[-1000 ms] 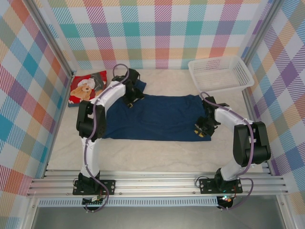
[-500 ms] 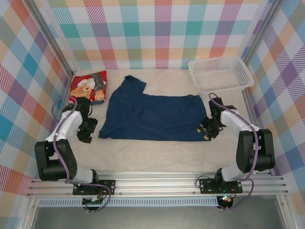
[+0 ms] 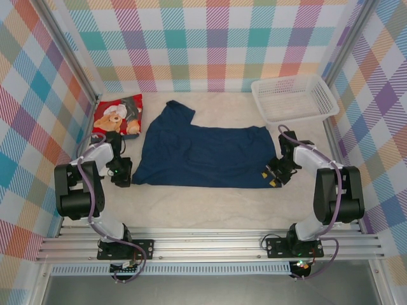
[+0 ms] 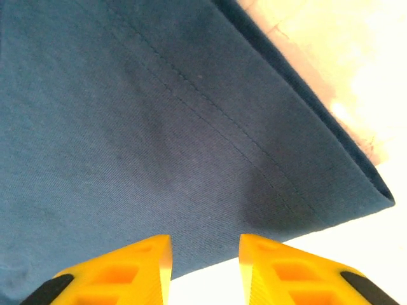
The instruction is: Fold and stack the t-shirts
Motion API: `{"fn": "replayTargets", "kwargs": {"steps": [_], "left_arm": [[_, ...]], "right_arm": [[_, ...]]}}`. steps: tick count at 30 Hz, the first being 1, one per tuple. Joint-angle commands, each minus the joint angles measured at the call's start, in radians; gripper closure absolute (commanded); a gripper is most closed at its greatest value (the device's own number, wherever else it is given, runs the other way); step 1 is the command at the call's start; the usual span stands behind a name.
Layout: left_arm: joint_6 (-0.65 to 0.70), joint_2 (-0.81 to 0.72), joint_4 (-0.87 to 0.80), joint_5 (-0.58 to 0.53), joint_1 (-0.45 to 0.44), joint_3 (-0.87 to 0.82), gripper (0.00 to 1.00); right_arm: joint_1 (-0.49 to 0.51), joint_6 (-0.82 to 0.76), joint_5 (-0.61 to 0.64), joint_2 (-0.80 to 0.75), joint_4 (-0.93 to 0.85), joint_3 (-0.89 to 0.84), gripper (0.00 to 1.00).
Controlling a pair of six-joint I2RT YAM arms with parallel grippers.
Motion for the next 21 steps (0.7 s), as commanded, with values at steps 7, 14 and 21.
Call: {"fn": "replayTargets", "kwargs": {"steps": [7,14,21], "left_arm": [[0.145,0.083,0.104,0.075,0.038,0.093,0.63],[0.164,0.152,0.085,0.144,0.001,0.107,0.61],[0.159,0.111,0.046,0.148,-0.002,0.053,0.58]], "right_arm": [[-0.008,-0.048,-0.023,0.059,0.028,0.054,0.71],[-0.009,-0.053,-0.008,0.092,0.021,0.079,0.72],[-0.006,-0.046,0.000,0.104,0.026,0.071,0.71]]}}
